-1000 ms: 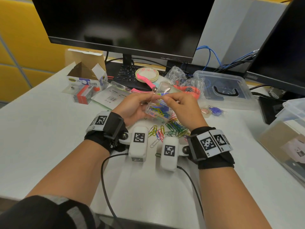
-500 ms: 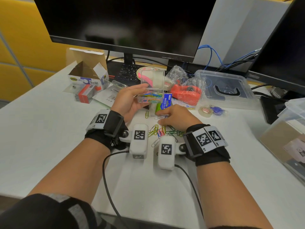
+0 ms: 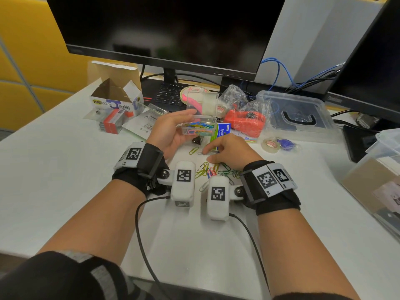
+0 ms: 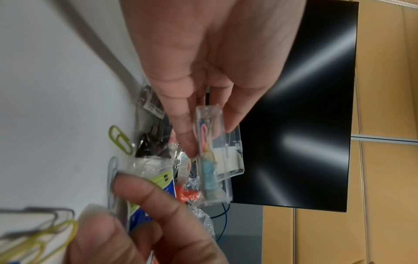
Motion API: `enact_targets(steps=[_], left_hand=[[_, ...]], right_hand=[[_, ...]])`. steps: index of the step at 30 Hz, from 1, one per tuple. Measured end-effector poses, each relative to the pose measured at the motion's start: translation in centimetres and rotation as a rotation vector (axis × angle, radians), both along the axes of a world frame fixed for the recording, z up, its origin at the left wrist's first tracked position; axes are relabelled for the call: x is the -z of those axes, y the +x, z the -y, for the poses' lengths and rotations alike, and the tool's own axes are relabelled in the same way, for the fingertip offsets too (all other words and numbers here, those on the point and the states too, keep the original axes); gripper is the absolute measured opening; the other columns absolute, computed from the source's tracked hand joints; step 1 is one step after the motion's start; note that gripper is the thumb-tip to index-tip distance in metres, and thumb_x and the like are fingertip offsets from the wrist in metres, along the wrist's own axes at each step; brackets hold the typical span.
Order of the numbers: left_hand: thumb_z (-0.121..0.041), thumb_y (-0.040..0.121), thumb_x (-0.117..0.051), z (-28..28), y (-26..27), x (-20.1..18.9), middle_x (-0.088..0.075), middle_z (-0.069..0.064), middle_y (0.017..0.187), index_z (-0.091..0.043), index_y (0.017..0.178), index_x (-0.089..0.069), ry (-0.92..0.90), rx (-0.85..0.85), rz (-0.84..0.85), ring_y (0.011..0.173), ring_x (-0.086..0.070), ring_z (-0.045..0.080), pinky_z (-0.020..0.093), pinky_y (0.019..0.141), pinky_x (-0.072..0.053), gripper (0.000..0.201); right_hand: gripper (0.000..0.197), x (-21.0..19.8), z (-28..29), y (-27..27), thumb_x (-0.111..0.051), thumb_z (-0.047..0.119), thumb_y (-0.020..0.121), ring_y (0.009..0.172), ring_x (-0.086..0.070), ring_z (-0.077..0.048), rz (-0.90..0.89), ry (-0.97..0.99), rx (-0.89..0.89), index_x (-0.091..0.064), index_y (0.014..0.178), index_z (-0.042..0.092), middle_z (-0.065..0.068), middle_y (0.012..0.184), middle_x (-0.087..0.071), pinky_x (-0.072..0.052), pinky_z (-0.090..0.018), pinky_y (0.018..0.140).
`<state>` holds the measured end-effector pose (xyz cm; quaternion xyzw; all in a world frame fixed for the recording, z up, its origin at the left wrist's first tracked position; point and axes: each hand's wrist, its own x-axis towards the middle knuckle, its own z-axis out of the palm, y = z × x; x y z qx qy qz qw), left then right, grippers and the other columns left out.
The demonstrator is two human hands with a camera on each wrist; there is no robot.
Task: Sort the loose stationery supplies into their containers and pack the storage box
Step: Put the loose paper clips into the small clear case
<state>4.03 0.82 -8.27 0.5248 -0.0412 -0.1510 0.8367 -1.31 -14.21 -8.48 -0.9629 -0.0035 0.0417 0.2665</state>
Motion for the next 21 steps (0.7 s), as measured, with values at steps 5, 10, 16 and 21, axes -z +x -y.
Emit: enact_targets(steps=[5, 10, 16, 21], left_hand=[[0.001, 0.092, -0.048, 0.0, 0.2, 0.1, -0.067, 0.011, 0.097, -0.001, 0.111, -0.061, 0.01, -0.001, -0.003, 0.085, -0.066, 0.024, 0.035, 0.079, -0.055, 0.024], [0.0, 0.092, -0.048, 0.0, 0.2, 0.2, -0.067, 0.012, 0.099, -0.002, 0.109, -0.062, 0.016, 0.003, 0.0, 0.085, -0.067, 0.023, 0.032, 0.075, -0.057, 0.022], [0.0, 0.093, -0.047, 0.0, 0.1, 0.1, -0.066, 0.013, 0.1, 0.0, 0.114, -0.06, 0.018, 0.006, -0.003, 0.086, -0.066, 0.024, 0.031, 0.071, -0.058, 0.025], [0.0, 0.093, -0.047, -0.1, 0.1, 0.1, -0.067, 0.014, 0.104, -0.001, 0.114, -0.061, 0.024, 0.005, -0.009, 0.091, -0.067, 0.026, 0.035, 0.078, -0.057, 0.025]], right_hand=[[0.01, 0.5, 0.1, 0.4, -0.072, 0.018, 0.081, 0.059, -0.046, 0.0, -0.018, 0.031, 0.023, -0.071, 0.087, 0.01, 0.012, 0.064, -0.052, -0.034, -0.014, 0.056], [0.006, 0.6, 0.1, 0.6, -0.069, 0.018, 0.084, 0.069, -0.052, -0.008, -0.012, 0.043, 0.022, -0.065, 0.081, 0.014, 0.006, 0.073, -0.059, -0.042, -0.024, 0.071], [0.01, 0.2, 1.0, 0.0, -0.059, 0.017, 0.09, 0.066, -0.045, -0.003, 0.069, 0.058, 0.07, -0.06, 0.08, 0.014, 0.012, 0.069, -0.048, -0.037, -0.026, 0.07], [0.011, 0.1, 1.6, -0.7, -0.069, 0.024, 0.083, 0.087, -0.058, -0.017, -0.036, 0.028, 0.097, -0.065, 0.08, 0.014, -0.001, 0.088, -0.065, -0.048, -0.034, 0.083]])
